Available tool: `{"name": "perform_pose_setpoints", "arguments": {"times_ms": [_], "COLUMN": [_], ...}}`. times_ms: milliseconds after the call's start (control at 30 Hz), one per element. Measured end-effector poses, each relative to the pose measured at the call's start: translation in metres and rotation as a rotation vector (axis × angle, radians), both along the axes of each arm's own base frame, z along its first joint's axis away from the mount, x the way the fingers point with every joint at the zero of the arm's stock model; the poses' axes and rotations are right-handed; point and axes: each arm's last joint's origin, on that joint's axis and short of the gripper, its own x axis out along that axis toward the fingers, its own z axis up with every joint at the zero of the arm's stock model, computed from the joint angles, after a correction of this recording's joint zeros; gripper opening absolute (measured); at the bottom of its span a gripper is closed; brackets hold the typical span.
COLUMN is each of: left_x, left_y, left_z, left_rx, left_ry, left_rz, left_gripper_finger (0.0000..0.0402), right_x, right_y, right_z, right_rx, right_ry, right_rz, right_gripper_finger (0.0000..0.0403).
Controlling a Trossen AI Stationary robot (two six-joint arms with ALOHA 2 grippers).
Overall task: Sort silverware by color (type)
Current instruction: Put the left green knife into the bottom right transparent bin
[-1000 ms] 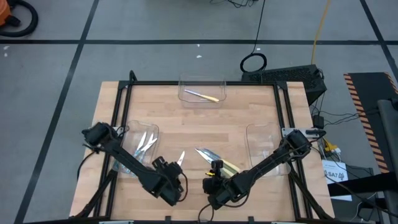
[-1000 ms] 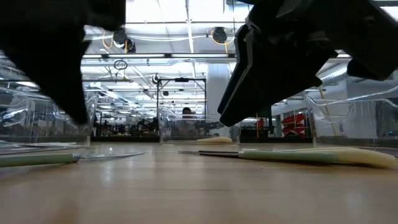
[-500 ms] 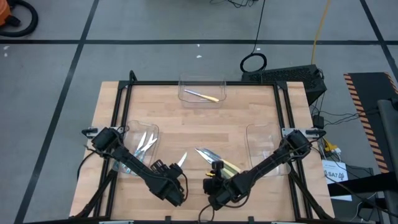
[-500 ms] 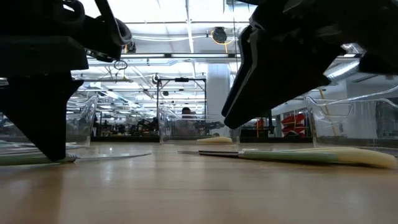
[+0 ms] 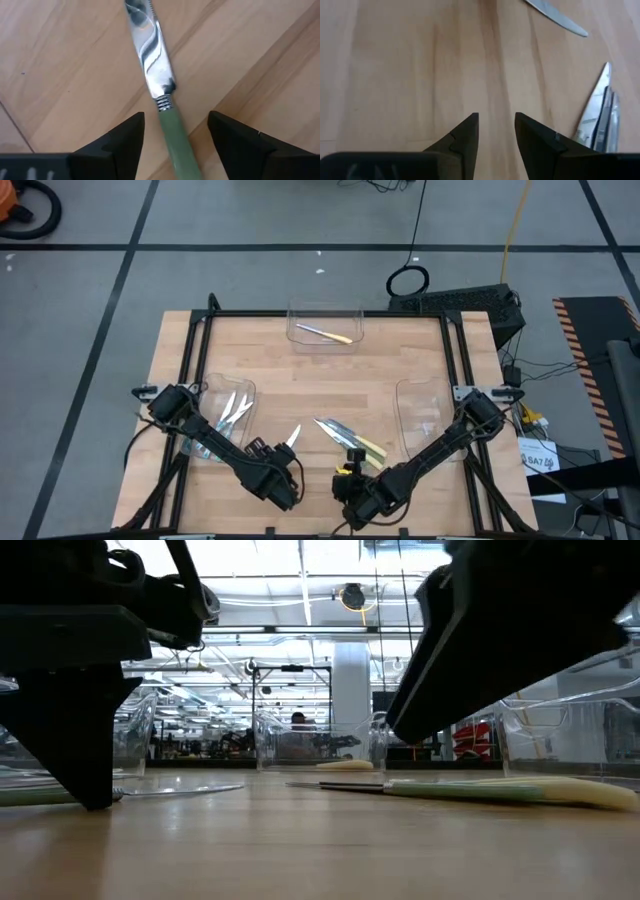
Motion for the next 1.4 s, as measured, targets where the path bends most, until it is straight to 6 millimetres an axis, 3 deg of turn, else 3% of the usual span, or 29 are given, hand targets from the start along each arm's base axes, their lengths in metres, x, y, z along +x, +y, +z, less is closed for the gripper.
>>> {"name": "perform_pose_setpoints", "arguments": {"times_ms": [500, 767, 967, 1167, 1400], "left_x": [0.005, 0.006, 0.004, 0.003, -0.001], "left_y": [-0.003, -0.006, -0.009, -0.013, -0.019], "left_z": [-0.006, -0.006, -0.006, -0.005, -0.006], "left_rx": [0.016, 0.057, 0.083, 0.113, 0.148], "left_ry": [0.023, 0.003, -0.007, -0.020, -0.040], "left_rz": [-0.221, -0.299, -0.338, -0.371, -0.391], "left_gripper_finger": [0.0053, 0.0050, 0.0053, 0.0054, 0.0055], "right_x": [-0.010, -0.008, 0.003, 0.027, 0.065], "right_y": [0.028, 0.026, 0.012, -0.019, -0.048], "right_z": [0.005, 0.007, 0.009, 0.003, -0.020], "right_rx": [0.103, 0.048, -0.016, -0.034, 0.160], "right_ry": [-0.098, -0.167, -0.262, -0.187, -0.146], "right_rz": [0.021, -0.016, -0.137, -0.117, -0.044], "right_gripper_finger": [0.0123, 0.0123, 0.0123, 0.0123, 0.0140]}}
